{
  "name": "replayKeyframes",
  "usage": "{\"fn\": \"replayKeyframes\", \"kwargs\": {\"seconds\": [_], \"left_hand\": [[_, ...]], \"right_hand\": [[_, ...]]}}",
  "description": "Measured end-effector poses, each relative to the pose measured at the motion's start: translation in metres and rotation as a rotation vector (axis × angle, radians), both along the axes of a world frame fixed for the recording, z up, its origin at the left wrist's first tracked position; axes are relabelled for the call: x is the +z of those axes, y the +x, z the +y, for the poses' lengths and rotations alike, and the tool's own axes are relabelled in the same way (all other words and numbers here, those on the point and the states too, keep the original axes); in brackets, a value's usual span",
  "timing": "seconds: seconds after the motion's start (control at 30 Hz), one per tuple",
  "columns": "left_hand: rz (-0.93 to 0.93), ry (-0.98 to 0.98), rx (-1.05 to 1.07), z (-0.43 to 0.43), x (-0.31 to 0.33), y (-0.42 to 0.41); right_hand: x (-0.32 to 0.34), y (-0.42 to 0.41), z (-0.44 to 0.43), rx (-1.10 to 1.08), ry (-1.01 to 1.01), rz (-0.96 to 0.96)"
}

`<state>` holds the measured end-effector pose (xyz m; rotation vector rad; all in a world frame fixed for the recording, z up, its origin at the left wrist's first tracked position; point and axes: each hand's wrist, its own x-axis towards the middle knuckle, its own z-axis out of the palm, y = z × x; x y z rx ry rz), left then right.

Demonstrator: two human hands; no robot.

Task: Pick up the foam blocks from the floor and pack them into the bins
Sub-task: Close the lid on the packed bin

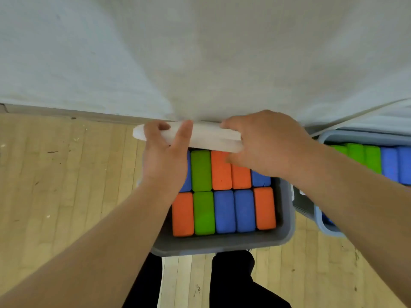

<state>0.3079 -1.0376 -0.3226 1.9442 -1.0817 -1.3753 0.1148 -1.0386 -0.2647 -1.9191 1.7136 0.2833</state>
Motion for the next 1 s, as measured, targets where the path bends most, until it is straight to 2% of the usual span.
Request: {"fn": "replayKeyframes", "kwargs": {"seconds": [0.1,0.17,0.23,0.3,0.37,0.47,0.53,0.63,0.73,0.87,1.0], "left_hand": [[0.078,0.066,0.260,0.011,0.006,0.036],[0.176,0.107,0.334,0.021,0.006,0.065],[0.235,0.153,0.351,0.032,0.006,0.098],[0.320,0.198,0.374,0.040,0.000,0.136],[0.426,0.207,0.339,0.046,-0.005,0.173],[0.520,0.203,0.219,0.052,-0.012,0.217],[0.565,0.226,0.165,0.053,-0.019,0.236],[0.626,0.292,0.125,0.054,-0.037,0.254],[0.561,0.382,0.072,0.061,-0.061,0.259],[0.174,0.440,-0.100,0.076,-0.089,0.243],[0.000,0.418,-0.235,0.064,-0.118,0.212]], "right_hand": [[0.020,0.049,0.014,-0.086,0.134,-0.215],[0.011,0.067,0.015,-0.159,0.288,-0.311],[-0.011,0.081,0.011,-0.185,0.351,-0.300],[-0.035,0.097,0.004,-0.157,0.285,-0.204],[-0.059,0.118,-0.008,-0.116,0.152,-0.145],[-0.091,0.154,-0.031,0.002,0.060,-0.218],[-0.111,0.173,-0.047,0.080,0.065,-0.213],[-0.136,0.189,-0.058,0.079,0.213,-0.232],[-0.158,0.184,-0.048,0.092,0.251,-0.143],[-0.177,0.160,-0.023,0.204,0.247,-0.011],[-0.187,0.135,-0.024,0.212,0.223,0.095]]}}
